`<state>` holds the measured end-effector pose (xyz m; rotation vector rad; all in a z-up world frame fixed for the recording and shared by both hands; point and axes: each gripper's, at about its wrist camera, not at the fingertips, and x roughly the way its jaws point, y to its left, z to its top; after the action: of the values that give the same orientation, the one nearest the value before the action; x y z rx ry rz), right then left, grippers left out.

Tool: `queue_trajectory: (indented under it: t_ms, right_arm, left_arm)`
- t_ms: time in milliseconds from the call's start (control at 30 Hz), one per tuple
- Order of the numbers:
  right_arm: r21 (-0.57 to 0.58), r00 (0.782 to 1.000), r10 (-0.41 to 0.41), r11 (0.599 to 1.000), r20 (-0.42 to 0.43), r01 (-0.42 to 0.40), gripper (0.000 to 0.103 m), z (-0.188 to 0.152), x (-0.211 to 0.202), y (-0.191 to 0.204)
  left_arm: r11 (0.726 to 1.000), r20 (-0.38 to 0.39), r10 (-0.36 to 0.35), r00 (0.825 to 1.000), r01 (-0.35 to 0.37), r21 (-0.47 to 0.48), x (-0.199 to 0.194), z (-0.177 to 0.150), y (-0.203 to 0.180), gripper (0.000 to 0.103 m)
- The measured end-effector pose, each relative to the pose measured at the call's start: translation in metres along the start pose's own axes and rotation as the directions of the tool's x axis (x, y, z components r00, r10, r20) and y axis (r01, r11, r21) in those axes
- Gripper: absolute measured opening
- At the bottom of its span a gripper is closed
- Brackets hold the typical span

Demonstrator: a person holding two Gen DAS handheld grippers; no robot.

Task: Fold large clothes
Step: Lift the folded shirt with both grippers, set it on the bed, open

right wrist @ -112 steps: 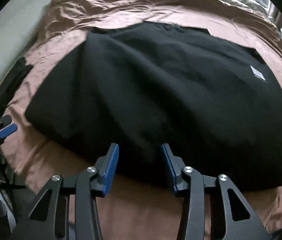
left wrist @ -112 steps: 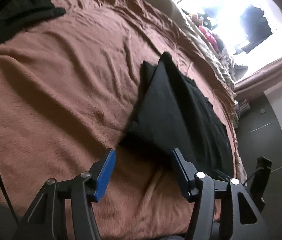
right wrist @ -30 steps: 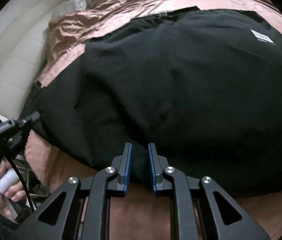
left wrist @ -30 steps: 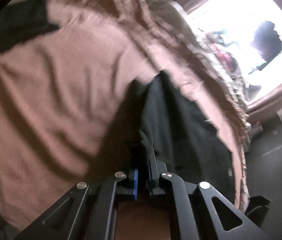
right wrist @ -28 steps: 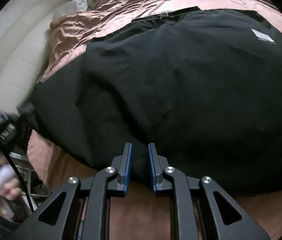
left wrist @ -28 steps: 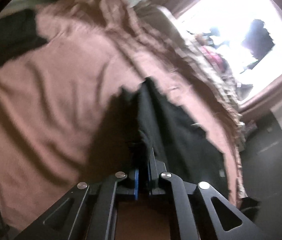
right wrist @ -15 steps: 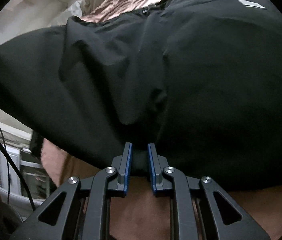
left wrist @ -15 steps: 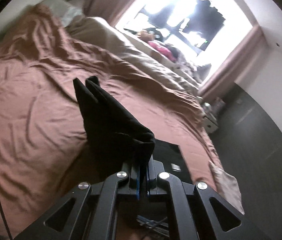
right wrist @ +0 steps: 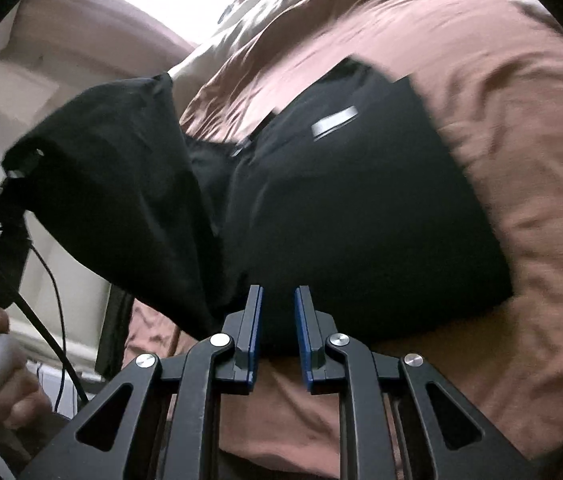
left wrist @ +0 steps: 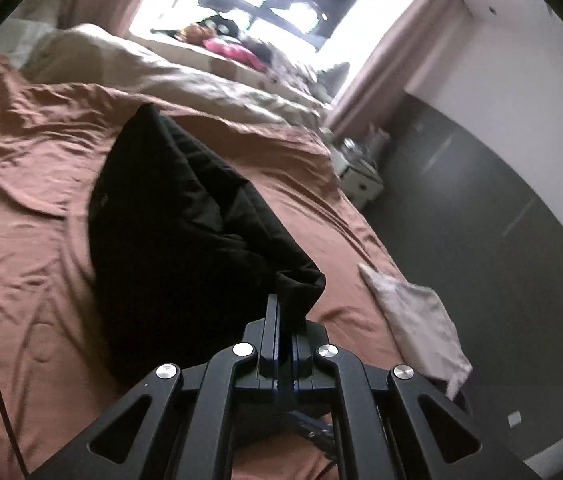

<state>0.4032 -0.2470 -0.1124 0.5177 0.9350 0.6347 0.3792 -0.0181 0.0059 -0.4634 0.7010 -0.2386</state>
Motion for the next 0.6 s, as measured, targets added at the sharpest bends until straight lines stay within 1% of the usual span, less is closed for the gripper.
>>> queue_trajectory:
  t_ms: [67,133,167,233,267,300,333,367,400,433,467,533,600]
  right_arm:
    - [0.001,0.999,-0.028,1.000,0.022,0.028,0.014,-0.002,-0.017,-0.012]
    - [0.019,0.997,-0.065,0.998,0.044,0.065,0.014,-0.006,-0.032,-0.027]
    - [0.038,0.995,-0.081,0.996,0.057,0.079,0.017,-0.009,-0.040,-0.038]
    - [0.077,0.993,-0.092,0.993,0.067,0.087,0.042,-0.011,-0.048,-0.051]
    - [0.099,0.993,-0.093,0.991,0.071,0.086,0.072,-0.014,-0.051,-0.060]
    - [0.130,0.993,-0.085,0.989,0.081,0.074,0.083,-0.015,-0.054,-0.070]
    - [0.148,0.993,-0.078,0.987,0.087,0.065,0.083,-0.017,-0.056,-0.076]
    - [0.168,0.993,-0.072,0.984,0.090,0.056,0.083,-0.019,-0.059,-0.083]
    - [0.182,0.993,-0.067,0.982,0.092,0.049,0.083,-0.020,-0.060,-0.086]
    - [0.191,0.994,-0.060,0.981,0.096,0.040,0.083,-0.017,-0.061,-0.089]
    - [0.194,0.994,-0.049,0.981,0.101,0.028,0.083,-0.016,-0.063,-0.091]
    - [0.190,0.993,-0.022,0.982,0.114,0.000,0.083,-0.013,-0.065,-0.088]
    - [0.171,0.993,0.010,0.985,0.121,-0.031,0.083,-0.009,-0.064,-0.082]
  left_arm:
    - [1.000,-0.045,-0.019,0.999,0.020,0.015,0.019,-0.005,-0.011,0.003]
    - [0.999,-0.108,-0.036,0.994,0.040,0.032,0.044,-0.013,-0.023,0.003]
    - [0.998,-0.140,-0.044,0.989,0.049,0.035,0.055,-0.017,-0.028,0.004]
    - [0.998,-0.231,-0.035,0.972,0.047,0.045,0.085,-0.027,-0.037,0.007]
    - [0.998,-0.277,-0.036,0.960,0.051,0.048,0.097,-0.033,-0.040,0.011]
    - [0.997,-0.318,-0.037,0.947,0.056,0.053,0.108,-0.039,-0.042,0.013]
    - [0.997,-0.340,-0.038,0.940,0.059,0.053,0.112,-0.043,-0.044,0.019]
    - [0.996,-0.356,-0.045,0.933,0.067,0.051,0.116,-0.047,-0.044,0.028]
    - [0.996,-0.358,-0.053,0.932,0.075,0.048,0.116,-0.050,-0.044,0.035]
    - [0.996,-0.354,-0.056,0.934,0.076,0.044,0.114,-0.050,-0.042,0.051]
    - [0.996,-0.346,-0.062,0.936,0.080,0.038,0.110,-0.050,-0.040,0.065]
    - [0.995,-0.322,-0.084,0.943,0.096,0.021,0.100,-0.045,-0.034,0.070]
    - [0.997,-0.292,-0.064,0.954,0.074,0.021,0.088,-0.035,-0.024,0.070]
